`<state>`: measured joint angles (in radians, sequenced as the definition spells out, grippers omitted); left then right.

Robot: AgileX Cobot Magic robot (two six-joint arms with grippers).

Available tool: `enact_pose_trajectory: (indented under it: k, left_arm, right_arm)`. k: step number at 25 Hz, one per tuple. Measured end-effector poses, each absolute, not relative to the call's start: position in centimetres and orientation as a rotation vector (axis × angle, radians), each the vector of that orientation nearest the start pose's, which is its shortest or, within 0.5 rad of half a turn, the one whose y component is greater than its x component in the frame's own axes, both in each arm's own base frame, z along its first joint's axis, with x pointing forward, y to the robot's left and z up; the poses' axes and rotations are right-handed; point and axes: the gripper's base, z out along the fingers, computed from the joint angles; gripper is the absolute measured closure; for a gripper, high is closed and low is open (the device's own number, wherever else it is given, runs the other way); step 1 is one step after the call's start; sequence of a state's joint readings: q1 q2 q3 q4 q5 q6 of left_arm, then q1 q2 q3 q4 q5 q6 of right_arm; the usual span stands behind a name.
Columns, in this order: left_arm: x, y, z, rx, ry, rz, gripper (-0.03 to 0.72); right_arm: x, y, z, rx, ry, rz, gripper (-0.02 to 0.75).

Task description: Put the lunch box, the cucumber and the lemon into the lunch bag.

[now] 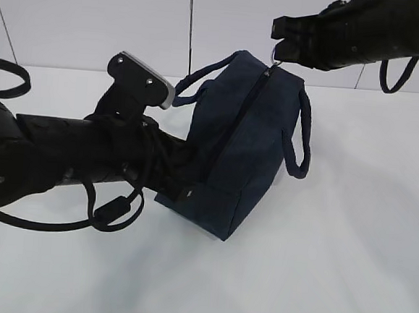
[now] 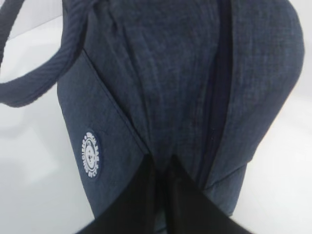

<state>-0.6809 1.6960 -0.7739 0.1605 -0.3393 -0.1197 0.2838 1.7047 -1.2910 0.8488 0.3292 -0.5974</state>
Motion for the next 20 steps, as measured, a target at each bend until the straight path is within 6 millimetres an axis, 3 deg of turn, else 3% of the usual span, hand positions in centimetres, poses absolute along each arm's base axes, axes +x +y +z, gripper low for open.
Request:
enact_pose_trajectory:
  k: [11, 20]
  left_arm:
    - [24.1, -23.0, 18.5, 0.852, 1.987, -0.463, 0.694]
    - [23.8, -22.9, 18.8, 0.836, 2.008, -0.463, 0.694]
  right_arm:
    - [41.7, 12.1, 27.4, -0.164, 2.157, 0.526, 0.737]
    - [44.5, 12.6, 25.6, -0.177, 2.176, 0.530, 0.737]
